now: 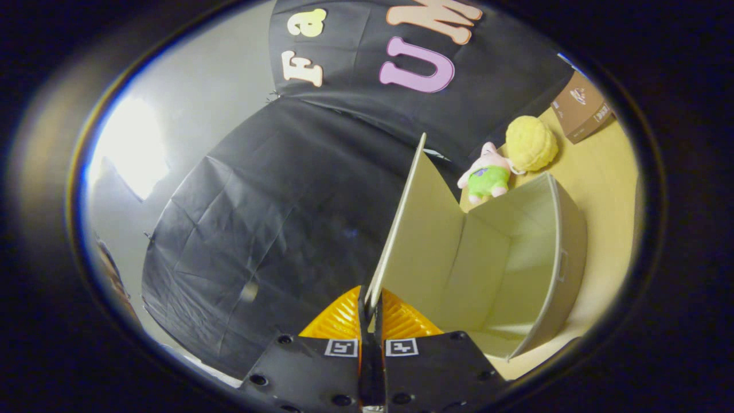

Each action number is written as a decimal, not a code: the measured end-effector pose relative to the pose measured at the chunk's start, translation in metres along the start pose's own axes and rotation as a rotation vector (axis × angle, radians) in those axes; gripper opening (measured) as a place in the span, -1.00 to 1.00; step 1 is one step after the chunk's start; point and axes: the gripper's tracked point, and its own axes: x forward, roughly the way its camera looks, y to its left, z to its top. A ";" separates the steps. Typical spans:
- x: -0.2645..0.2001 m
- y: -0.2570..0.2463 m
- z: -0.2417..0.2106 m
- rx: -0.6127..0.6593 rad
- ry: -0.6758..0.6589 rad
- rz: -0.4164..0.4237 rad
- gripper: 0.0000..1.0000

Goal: Open the storage box then place both shoes into the box .Put the left shoe in first, then the right shoe, with the right side of both shoes facing outward in a uniform manner.

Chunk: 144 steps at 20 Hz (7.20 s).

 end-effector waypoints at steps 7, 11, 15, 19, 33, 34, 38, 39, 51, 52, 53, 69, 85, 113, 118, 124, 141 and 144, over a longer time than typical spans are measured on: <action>0.089 0.039 -0.032 -0.092 0.015 -0.049 -0.93; 0.147 0.047 -0.065 -0.151 0.042 -0.071 -0.92; 0.198 0.030 -0.102 -0.210 0.123 -0.106 -0.92; 0.222 0.014 -0.132 -0.332 0.176 -0.160 -0.71; 0.103 0.004 -0.043 -0.834 -0.020 -0.252 0.98; 0.088 -0.008 -0.034 -0.854 -0.039 -0.273 0.98; 0.014 -0.037 0.014 -0.911 -0.120 -0.381 0.98; -0.005 -0.046 0.027 -0.928 -0.137 -0.410 0.98; -0.179 -0.160 0.096 -0.929 -0.226 -0.708 0.99; -0.188 -0.174 0.095 -0.920 -0.219 -0.730 0.99; -0.196 -0.188 0.096 -0.909 -0.212 -0.751 0.99; -0.235 -0.348 0.041 -0.615 0.065 -0.956 0.57; -0.227 -0.349 0.028 -0.176 0.061 -1.040 -0.93; -0.013 -0.151 0.022 -0.105 -0.180 -0.841 -0.93; 0.033 -0.184 -0.011 -0.054 -0.118 -0.887 -0.93; 0.072 -0.227 -0.036 -0.033 -0.030 -0.993 -0.93; 0.094 -0.231 -0.068 -0.142 0.201 -0.933 -0.10; 0.084 -0.207 -0.057 -0.199 0.172 -0.857 0.36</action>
